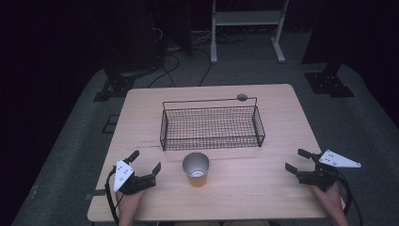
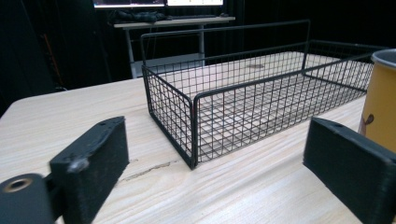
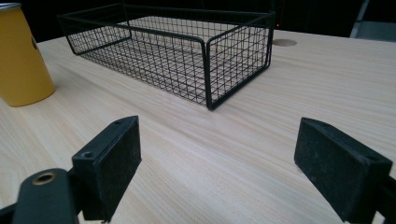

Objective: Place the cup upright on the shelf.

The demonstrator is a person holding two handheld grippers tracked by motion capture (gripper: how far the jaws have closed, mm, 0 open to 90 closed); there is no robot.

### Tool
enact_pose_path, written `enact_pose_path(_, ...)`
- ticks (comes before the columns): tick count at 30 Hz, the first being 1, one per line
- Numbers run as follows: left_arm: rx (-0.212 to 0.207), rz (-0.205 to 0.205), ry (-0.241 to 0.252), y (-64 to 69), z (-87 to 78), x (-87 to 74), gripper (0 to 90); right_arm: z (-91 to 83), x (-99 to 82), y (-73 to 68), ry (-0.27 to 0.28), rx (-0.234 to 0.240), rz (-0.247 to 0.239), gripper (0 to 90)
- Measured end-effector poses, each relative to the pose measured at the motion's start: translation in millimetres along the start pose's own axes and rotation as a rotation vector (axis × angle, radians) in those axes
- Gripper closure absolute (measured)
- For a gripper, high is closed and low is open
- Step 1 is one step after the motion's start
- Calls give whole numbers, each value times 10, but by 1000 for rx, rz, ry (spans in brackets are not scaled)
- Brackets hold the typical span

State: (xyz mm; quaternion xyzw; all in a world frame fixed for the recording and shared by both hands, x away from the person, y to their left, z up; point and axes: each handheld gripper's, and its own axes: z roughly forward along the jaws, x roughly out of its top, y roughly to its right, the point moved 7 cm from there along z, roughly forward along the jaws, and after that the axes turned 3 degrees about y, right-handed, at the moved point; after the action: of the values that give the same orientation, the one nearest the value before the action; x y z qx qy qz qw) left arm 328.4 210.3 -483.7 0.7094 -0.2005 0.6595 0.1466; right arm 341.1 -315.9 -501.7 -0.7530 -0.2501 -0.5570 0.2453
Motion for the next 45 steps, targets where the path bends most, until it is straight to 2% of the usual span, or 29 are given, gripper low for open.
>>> enact_pose_path(5,-18,0,2,32,-3,14,22,3,-4,-17,-4,-9,-16,137)
enact_pose_path(12,-43,-1,15,85,-21,35,9,9,-7,-14,-9,-17,-10,137)
enact_pose_path(18,-60,48,-9,199,-55,18,9,7,-6,-13,-8,-16,-9,137)
enact_pose_path(23,-80,44,8,272,-62,41,9,7,-6,-11,-7,-16,-9,137)
enact_pose_path(28,-104,60,10,348,-41,53,9,9,-6,-10,-9,-17,-6,137)
enact_pose_path(32,-129,79,19,454,-15,84,0,8,-4,-6,-6,-16,-3,138)
enact_pose_path(38,-160,82,15,542,17,84,0,8,-5,-7,-7,-14,-3,137)
enact_pose_path(41,-201,65,21,611,42,79,0,9,-6,-9,-8,-13,-6,137)
enact_pose_path(45,-226,73,20,664,53,79,0,9,-5,-8,-7,-13,-4,137)
